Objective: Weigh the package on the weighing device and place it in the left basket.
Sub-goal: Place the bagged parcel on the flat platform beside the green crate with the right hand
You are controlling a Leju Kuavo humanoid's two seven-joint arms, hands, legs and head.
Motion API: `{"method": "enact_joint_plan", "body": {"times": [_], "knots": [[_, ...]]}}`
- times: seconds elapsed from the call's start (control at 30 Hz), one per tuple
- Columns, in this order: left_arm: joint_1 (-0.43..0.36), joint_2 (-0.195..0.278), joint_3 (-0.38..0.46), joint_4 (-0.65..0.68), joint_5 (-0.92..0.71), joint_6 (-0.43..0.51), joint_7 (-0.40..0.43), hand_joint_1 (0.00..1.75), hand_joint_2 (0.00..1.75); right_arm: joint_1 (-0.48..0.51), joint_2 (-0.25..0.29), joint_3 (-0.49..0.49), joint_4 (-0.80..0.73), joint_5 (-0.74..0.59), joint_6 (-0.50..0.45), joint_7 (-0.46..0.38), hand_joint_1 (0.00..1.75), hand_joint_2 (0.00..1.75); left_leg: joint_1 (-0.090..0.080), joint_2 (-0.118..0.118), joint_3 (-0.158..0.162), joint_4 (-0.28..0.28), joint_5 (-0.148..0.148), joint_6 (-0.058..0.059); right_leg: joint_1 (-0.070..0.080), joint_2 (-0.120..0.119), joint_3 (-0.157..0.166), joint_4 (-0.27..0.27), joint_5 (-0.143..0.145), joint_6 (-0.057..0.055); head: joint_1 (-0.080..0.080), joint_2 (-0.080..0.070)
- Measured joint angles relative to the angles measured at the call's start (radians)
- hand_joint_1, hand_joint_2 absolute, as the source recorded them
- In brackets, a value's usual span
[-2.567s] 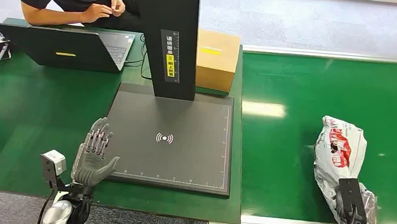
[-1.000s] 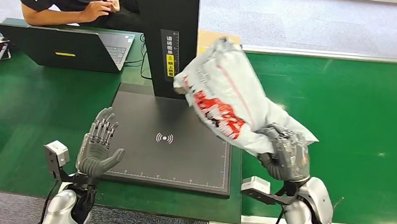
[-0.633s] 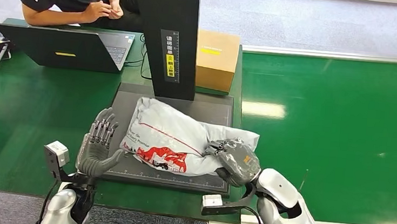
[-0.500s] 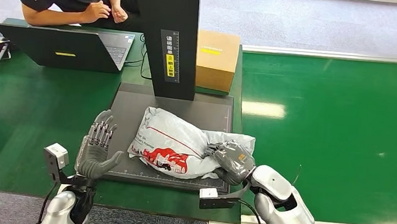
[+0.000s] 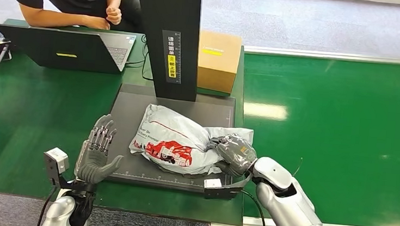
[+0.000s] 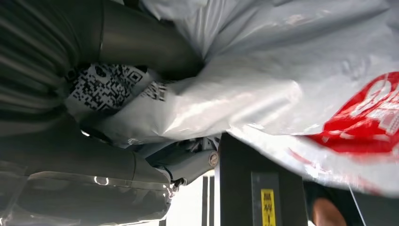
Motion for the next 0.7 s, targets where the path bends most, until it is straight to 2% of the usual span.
{"method": "enact_joint_plan", "body": {"times": [0.2, 0.43, 0.53, 0.7], "knots": [[-0.002, 0.001, 0.000, 0.001, 0.004, -0.005, 0.000, 0.00, 1.75, 0.020, -0.002, -0.015, 0.000, -0.083, -0.080, -0.077, 0.00, 1.75, 0.000, 0.000, -0.001, 0.000, 0.000, 0.000, 0.000, 0.000, -0.001, 0.000, 0.000, 0.000, 0.000, 0.000], [-0.016, 0.003, -0.004, 0.009, 0.008, -0.013, 0.000, 0.00, 1.75, 0.070, -0.002, -0.069, -0.052, -0.254, -0.100, -0.170, 0.00, 1.75, 0.000, 0.000, -0.001, 0.000, 0.000, 0.000, 0.000, 0.000, -0.001, 0.000, 0.000, 0.000, 0.000, 0.000], [-0.021, 0.003, -0.007, 0.013, 0.010, -0.013, 0.000, 0.00, 1.75, 0.102, -0.002, -0.103, -0.100, -0.391, -0.022, -0.190, 0.00, 1.75, 0.000, 0.000, -0.001, 0.000, 0.000, 0.000, 0.000, 0.000, -0.001, 0.000, 0.000, 0.000, 0.000, 0.000], [-0.030, 0.006, -0.023, 0.028, 0.017, -0.016, 0.000, 0.00, 1.75, 0.144, -0.002, -0.177, -0.163, -0.758, 0.289, -0.197, 0.00, 1.75, 0.000, 0.000, -0.001, 0.000, 0.000, 0.000, 0.000, 0.000, -0.001, 0.000, 0.000, 0.000, 0.000, 0.000]]}}
